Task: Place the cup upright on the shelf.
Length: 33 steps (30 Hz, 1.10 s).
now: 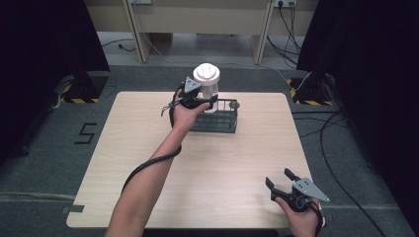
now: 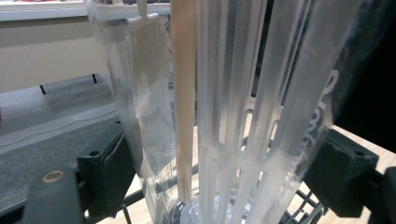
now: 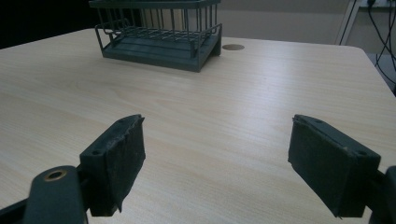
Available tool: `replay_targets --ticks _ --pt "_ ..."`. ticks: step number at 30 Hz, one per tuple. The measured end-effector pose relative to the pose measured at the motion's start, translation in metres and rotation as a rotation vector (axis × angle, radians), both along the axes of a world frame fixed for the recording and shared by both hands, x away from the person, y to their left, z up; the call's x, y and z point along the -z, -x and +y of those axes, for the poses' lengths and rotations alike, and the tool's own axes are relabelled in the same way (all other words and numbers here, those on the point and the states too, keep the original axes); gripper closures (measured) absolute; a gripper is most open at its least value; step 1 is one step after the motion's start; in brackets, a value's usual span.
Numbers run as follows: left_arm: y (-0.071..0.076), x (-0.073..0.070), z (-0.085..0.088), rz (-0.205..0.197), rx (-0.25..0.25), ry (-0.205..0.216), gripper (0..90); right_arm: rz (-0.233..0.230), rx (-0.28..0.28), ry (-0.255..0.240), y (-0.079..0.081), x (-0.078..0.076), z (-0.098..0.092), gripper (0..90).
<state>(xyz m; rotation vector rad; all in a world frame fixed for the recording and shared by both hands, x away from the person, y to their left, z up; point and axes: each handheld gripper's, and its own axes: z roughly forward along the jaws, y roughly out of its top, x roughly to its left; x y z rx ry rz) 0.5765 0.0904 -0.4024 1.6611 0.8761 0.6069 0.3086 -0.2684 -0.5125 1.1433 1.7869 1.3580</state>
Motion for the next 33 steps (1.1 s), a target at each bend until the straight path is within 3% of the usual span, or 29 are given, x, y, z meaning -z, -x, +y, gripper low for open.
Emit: replay_targets --ticks 33 --pt "-0.01 0.026 -0.007 0.062 -0.035 -0.038 17.7 0.006 -0.008 -0.002 0.0 0.0 0.0 19.3"
